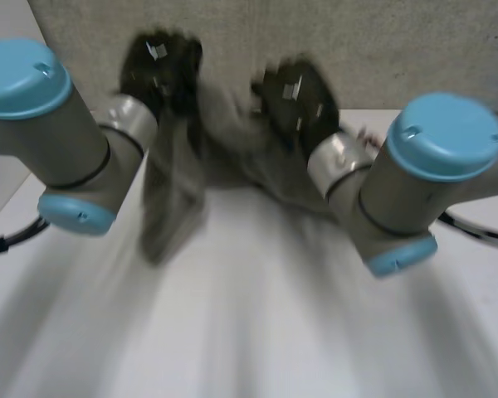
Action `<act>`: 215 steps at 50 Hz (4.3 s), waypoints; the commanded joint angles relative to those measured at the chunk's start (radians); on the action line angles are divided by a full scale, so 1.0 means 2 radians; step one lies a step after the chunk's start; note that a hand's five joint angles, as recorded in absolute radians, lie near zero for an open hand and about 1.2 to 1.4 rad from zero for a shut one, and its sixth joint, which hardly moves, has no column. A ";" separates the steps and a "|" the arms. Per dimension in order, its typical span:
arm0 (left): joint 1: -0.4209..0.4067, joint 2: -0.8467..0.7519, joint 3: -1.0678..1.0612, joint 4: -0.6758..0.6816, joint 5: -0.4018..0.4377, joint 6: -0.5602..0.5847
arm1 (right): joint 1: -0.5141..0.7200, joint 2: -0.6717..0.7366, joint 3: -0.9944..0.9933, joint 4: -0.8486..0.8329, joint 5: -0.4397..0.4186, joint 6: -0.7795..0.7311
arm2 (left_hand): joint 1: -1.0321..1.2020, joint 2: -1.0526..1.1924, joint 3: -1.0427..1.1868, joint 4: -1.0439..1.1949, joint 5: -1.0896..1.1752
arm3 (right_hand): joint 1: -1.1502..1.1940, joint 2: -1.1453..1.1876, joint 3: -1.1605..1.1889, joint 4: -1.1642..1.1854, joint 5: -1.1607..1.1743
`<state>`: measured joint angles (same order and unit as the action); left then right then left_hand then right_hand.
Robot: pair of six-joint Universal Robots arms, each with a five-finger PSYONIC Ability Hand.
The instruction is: Fold the towel.
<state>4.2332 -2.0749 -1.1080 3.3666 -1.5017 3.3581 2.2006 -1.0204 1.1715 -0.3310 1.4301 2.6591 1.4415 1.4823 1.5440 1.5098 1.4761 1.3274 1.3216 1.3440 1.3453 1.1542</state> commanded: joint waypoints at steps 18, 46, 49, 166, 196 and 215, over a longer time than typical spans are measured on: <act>0.016 0.033 -0.196 0.083 -0.054 -0.058 | -0.002 0.026 -0.009 0.050 -0.117 0.014 | -0.023 -0.043 -0.074 -0.057 -0.127 | 0.034 0.037 0.026 0.025 0.034; 0.069 0.111 -0.299 0.026 -0.035 -0.001 | -0.026 0.016 0.070 0.149 -0.037 0.069 | -0.023 -0.043 -0.074 -0.057 -0.127 | -0.574 -0.571 -0.583 -0.583 -0.575; 0.085 0.111 -0.299 0.026 -0.034 -0.001 | -0.047 -0.001 0.088 0.146 -0.042 0.079 | -0.023 -0.043 -0.074 -0.057 -0.127 | -0.555 -0.552 -0.564 -0.564 -0.556; 0.073 -0.003 -0.122 -0.096 0.026 -0.050 | -0.175 -0.023 -0.089 0.430 -0.062 -0.168 | -0.103 -0.124 -0.155 -0.137 -0.208 | 0.034 0.037 0.026 0.025 0.034; 0.072 0.005 -0.096 0.085 0.023 -0.053 | -0.151 -0.067 0.002 0.116 -0.025 -0.043 | -0.023 -0.043 -0.074 -0.057 -0.127 | 0.034 0.037 0.026 0.025 0.034; 0.113 0.048 -0.353 0.077 0.050 0.128 | -0.229 -0.072 0.192 0.182 -0.057 -0.114 | -0.147 -0.167 -0.198 -0.181 -0.251 | 0.034 0.037 0.026 0.025 0.034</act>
<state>4.4377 -2.0298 -1.7263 3.5284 -1.4391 3.5191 1.7863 -1.1504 1.4743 0.0340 1.3325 2.4735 1.4282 1.4143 1.4189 1.4110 1.4279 1.3305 1.3171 1.3452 1.3411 1.1576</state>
